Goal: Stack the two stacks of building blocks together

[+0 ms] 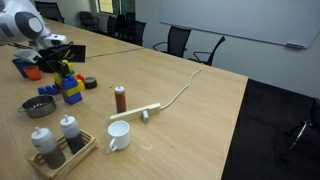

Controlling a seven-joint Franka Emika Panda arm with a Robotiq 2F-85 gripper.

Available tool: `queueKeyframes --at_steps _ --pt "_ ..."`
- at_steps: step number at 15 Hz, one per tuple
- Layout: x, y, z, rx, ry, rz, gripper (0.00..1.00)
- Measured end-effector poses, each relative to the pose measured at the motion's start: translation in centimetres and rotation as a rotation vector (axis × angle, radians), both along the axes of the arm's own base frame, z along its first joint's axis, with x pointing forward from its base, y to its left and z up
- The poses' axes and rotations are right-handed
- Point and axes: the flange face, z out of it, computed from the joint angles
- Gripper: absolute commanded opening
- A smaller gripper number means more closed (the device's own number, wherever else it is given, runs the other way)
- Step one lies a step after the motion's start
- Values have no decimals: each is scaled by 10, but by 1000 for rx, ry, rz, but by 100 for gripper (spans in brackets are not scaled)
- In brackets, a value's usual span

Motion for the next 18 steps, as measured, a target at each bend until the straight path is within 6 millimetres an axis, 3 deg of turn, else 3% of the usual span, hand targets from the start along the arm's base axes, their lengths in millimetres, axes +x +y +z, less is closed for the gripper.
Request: queueKeyframes --at_steps 11,12,13,14,18 --pt "10 -9 0 39 64 16 11" --pt "10 -9 0 40 66 21 25" --pt "9 -9 0 41 68 27 47" --pt "9 -8 0 41 70 34 62" --pt "-1 -1 -15 42 103 60 90"
